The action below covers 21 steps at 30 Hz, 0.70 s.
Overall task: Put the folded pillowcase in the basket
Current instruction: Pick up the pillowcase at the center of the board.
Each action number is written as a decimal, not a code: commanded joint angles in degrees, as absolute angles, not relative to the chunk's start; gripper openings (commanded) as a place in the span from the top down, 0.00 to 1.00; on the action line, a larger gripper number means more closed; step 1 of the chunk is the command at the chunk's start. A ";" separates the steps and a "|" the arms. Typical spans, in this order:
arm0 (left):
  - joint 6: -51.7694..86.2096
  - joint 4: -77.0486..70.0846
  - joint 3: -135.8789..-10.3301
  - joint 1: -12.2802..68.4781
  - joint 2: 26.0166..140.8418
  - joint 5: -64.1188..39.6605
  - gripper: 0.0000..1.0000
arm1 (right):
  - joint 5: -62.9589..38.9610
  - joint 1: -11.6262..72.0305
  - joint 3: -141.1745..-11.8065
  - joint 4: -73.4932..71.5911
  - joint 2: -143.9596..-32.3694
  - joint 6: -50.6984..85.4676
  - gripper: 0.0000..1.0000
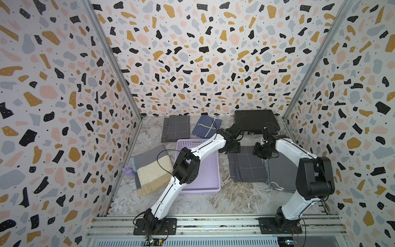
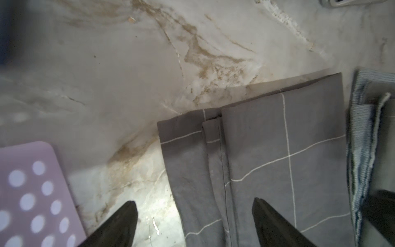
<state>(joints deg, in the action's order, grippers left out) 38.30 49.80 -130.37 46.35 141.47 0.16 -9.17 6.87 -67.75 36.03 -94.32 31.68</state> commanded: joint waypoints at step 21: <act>41.87 36.92 -133.06 45.18 149.32 -9.41 0.80 | -6.79 6.87 -57.57 37.88 -88.06 27.20 0.51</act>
